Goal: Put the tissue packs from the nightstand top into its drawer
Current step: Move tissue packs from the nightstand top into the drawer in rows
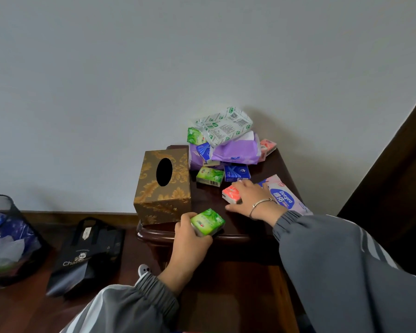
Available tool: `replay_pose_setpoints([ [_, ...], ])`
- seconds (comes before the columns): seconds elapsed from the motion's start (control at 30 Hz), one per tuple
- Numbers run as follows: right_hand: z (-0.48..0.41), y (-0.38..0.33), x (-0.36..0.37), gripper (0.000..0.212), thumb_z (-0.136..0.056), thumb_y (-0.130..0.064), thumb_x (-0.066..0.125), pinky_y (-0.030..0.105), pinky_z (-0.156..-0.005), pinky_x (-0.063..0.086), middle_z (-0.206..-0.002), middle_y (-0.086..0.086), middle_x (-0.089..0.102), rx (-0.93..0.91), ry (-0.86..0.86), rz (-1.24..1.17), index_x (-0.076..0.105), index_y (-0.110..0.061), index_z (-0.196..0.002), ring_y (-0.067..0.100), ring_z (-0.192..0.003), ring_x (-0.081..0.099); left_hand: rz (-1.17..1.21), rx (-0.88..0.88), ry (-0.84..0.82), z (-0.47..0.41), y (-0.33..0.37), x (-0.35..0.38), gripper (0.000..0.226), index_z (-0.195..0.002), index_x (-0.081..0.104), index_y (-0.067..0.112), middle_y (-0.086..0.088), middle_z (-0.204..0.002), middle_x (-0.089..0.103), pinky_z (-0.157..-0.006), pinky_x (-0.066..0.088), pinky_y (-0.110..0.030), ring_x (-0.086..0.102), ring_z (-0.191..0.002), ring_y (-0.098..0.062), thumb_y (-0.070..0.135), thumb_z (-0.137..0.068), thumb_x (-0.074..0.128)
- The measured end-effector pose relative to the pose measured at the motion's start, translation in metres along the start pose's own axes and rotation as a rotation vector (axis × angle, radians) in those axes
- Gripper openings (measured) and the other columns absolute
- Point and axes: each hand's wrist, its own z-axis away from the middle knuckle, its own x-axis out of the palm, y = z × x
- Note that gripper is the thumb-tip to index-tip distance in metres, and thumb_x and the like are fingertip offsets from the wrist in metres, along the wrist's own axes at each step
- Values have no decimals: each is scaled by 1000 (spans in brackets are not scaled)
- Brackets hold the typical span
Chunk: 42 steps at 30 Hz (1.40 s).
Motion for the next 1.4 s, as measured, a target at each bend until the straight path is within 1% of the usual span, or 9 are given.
replay_pose_setpoints([
  [0.23,-11,-8,-8,57,-83,-63,47,50,-110,25,-138,-3,43,-140,105,-17,48,-26,-126,22,-134,32,196,-90,-65,-4,-10,-3,61,-130,40,23,-6,-127,47,-94,53,-41,56,-110,-20,13,-79,74],
  [0.43,-49,-46,-4,66,-87,-50,54,45,-99,42,-146,5,37,-219,58,22,31,-20,-142,31,-129,40,331,-132,-50,-2,-15,-9,35,-124,45,24,-6,-129,45,-74,59,-25,59,-108,-20,20,-92,60],
  [0.63,-51,-40,9,64,-78,-46,66,41,-91,40,-123,5,46,-306,172,122,45,-19,-131,29,-112,47,331,-142,-57,-2,-20,-18,30,-122,46,24,-5,-129,43,-73,58,-25,56,-110,-20,11,-95,52],
  [0.83,-44,-33,3,46,-78,-26,68,42,-92,36,-122,2,51,-248,67,-12,44,-23,-117,27,-110,53,325,-170,-70,1,-15,-23,33,-126,47,23,-6,-129,44,-80,59,-31,56,-109,-19,10,-95,51],
  [0.97,-33,-33,-16,45,-75,-23,70,39,-93,37,-118,-2,58,-229,165,-170,48,-23,-114,24,-108,55,358,-191,-78,4,-9,-27,29,-124,50,22,-7,-130,46,-80,58,-33,57,-108,-20,13,-96,48],
  [1.1,14,-26,-43,51,-68,-19,78,20,-89,42,-112,-10,58,-300,183,-520,49,-24,-110,12,-108,57,506,-252,-143,7,-1,-23,29,-118,56,22,-9,-124,58,-70,55,-30,61,-107,-21,40,-99,42],
  [1.23,67,-17,-48,60,-65,-23,79,2,-88,37,-113,-13,57,-432,36,-474,46,-23,-115,-5,-108,53,640,-249,-288,9,15,-14,56,-107,67,24,1,-99,76,-79,50,-34,72,-91,-13,66,-91,34],
  [1.33,84,-11,-43,65,-70,-25,78,15,-97,42,-123,-8,57,-468,-2,-484,43,-23,-124,-3,-117,51,578,-210,-318,8,34,-1,38,-99,71,25,6,-91,76,-72,53,-28,72,-85,-8,54,-93,47],
  [1.4,86,0,-46,75,-67,-31,81,11,-99,38,-128,-13,54,-460,-41,-583,40,-28,-130,-9,-120,47,530,-194,-274,3,44,5,22,-105,64,23,3,-94,75,-69,56,-27,72,-84,-9,39,-94,54],
])
